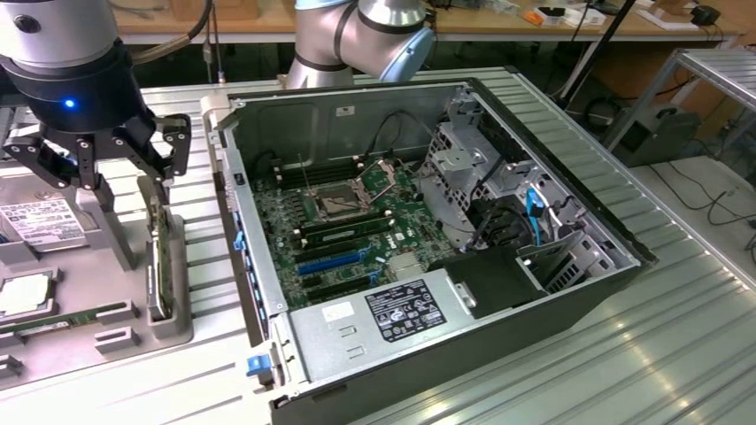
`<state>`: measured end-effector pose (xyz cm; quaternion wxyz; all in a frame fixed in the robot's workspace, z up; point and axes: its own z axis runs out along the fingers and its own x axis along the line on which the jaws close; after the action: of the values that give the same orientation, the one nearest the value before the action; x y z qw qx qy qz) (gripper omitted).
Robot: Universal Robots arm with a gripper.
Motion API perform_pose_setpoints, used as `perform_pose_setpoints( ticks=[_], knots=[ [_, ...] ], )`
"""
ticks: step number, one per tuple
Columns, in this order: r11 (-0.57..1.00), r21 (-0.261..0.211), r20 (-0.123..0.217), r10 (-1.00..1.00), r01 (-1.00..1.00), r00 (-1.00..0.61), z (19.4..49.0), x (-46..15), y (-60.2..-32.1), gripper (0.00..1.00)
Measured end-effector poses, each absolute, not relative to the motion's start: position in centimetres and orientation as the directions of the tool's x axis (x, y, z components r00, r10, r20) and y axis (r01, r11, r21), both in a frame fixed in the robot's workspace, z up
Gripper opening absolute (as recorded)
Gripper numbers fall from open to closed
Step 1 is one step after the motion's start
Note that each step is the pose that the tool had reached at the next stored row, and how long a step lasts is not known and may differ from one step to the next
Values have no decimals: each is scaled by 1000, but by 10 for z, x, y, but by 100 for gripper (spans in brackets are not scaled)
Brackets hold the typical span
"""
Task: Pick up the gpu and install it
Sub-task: 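Pick up the gpu and move the gpu toward the slot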
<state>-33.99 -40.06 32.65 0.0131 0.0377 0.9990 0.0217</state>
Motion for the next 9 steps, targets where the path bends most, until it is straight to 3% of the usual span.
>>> perform_pose_setpoints(
  ticks=[9],
  knots=[
    [996, 44, -24, 76, 75, -997, 322, -340, -404, 57]
  ],
)
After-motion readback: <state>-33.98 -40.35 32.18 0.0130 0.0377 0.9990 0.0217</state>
